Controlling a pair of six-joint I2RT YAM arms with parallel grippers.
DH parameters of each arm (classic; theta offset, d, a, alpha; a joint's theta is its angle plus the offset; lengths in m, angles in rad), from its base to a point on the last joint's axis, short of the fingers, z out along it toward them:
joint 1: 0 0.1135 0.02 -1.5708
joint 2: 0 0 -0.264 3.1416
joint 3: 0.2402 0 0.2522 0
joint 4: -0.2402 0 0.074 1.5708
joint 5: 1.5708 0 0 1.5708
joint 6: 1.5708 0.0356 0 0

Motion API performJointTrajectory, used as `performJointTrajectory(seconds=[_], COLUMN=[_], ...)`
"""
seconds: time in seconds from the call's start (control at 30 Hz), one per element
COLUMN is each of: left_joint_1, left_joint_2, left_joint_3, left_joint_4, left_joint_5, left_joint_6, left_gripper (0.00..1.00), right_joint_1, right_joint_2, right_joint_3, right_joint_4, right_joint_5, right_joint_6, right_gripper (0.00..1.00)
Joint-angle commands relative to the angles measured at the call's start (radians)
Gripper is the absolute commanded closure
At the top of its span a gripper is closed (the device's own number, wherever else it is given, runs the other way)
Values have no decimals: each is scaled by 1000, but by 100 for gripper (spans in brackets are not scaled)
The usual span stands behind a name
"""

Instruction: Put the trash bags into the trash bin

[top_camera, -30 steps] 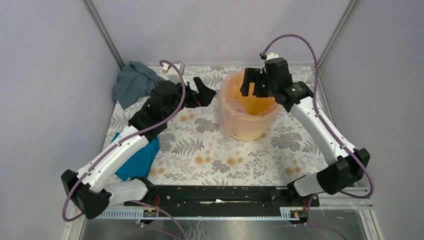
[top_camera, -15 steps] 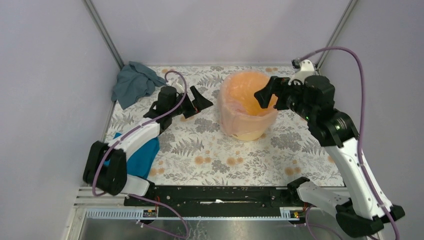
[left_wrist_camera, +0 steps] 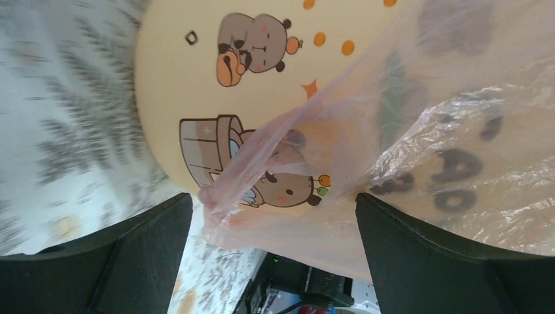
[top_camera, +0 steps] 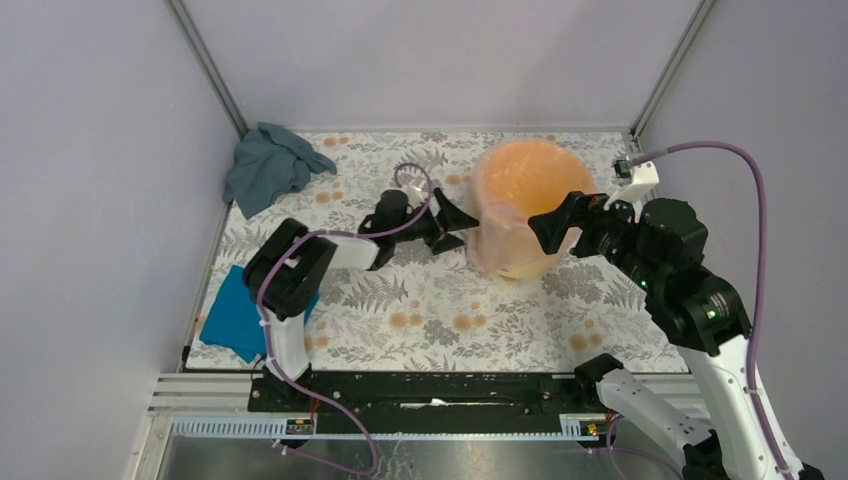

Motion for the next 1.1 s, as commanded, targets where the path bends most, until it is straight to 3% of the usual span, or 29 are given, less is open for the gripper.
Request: performJointTrajectory(seconds=[0.0,0.4,0.53,0.73,0.9,0.97,1.07], left_joint_1=[-105,-297,-309,-286,-184,-152,-132], left_joint_2=[98,420,374,181,127,148,230], left_joint_3=[140,586,559,364,249,287,424], left_joint_4=[174,49,-16,-61,118,75,-113], left_joint_5=[-9,-82,-101,-148,-88,-108,-167], left_joint_6=[-102,-101,-32,139,63,55,46], left_gripper=[1,1,1,1,1,1,2], right_joint_1=[3,3,3,2,3,3,2], right_joint_2=[-48,-116,-135,-146,-154,-154,-160], right_joint_3=[-25,-5,-6,-14,-20,-18,-10], right_joint_4=[-6,-87,-99,-90,-79,-83,-89], right_joint_5=[-12,42,91,96,98,100,98], right_joint_6=[4,-39,-57,-73,-85,-86,-82], right_gripper=[0,0,0,0,0,0,0])
